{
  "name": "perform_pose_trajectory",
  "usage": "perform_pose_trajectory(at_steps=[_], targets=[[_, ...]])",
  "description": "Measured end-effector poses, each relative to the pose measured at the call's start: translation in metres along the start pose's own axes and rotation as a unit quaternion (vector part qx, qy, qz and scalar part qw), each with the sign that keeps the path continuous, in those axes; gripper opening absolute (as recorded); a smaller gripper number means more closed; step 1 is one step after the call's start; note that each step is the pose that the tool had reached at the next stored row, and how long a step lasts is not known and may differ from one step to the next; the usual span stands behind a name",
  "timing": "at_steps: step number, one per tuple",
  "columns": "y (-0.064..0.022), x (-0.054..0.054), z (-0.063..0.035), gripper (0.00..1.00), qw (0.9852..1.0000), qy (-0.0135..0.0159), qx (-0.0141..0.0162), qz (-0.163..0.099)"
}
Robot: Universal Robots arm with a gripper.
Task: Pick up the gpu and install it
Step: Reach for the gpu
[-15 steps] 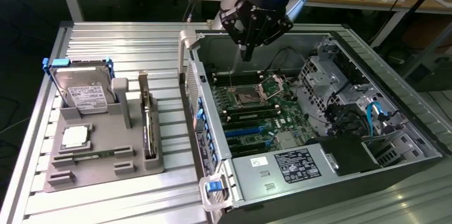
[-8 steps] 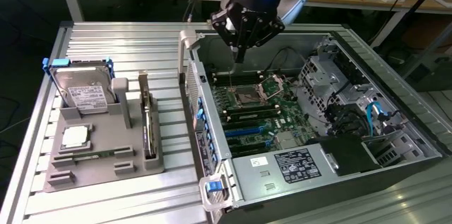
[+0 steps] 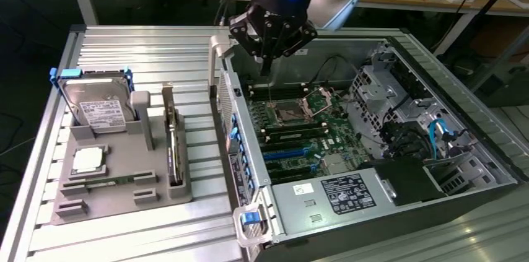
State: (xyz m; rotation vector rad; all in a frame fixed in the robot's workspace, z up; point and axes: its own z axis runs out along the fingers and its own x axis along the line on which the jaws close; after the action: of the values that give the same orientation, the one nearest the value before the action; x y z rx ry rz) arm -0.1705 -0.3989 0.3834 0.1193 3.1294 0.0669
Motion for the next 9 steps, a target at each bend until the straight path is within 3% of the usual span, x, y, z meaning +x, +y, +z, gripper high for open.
perform_pose_trajectory(at_steps=[9], targets=[[-0.0028,0.034,0.0041,0.11,1.0000,0.0004,0.0000,0.000]])
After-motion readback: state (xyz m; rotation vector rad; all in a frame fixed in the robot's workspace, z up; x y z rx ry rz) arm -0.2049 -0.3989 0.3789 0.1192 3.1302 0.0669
